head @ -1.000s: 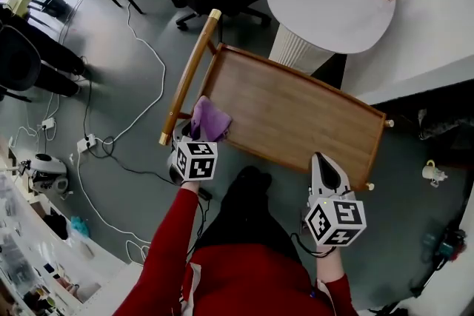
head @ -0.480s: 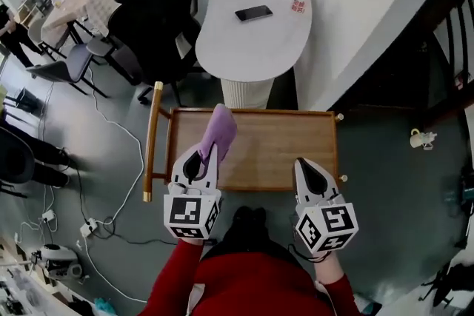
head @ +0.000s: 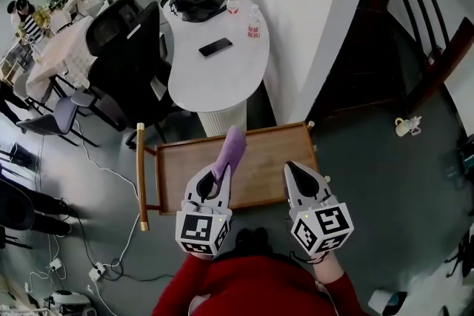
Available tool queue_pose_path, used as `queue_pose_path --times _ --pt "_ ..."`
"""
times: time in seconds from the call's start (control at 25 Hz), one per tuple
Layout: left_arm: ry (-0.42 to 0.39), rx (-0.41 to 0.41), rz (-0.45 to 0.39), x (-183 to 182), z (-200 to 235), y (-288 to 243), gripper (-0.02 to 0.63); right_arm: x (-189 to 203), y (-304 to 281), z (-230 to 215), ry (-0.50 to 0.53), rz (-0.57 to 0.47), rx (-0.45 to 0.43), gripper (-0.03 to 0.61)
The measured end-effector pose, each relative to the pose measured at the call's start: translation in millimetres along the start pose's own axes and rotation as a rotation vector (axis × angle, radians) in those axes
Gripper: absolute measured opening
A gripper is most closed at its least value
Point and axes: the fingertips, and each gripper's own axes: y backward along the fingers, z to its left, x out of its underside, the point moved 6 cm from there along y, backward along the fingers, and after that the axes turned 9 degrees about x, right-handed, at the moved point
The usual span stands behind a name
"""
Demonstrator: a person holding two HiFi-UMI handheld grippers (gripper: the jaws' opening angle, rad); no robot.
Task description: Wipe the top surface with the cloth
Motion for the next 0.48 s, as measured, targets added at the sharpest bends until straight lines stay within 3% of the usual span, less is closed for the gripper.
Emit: queue_pose_path --times 0.48 --pt "-0.042 0.034 -0.023 -5 -26 -2 0.049 -5 14 -1 0.035 -0.026 -0.016 0.003"
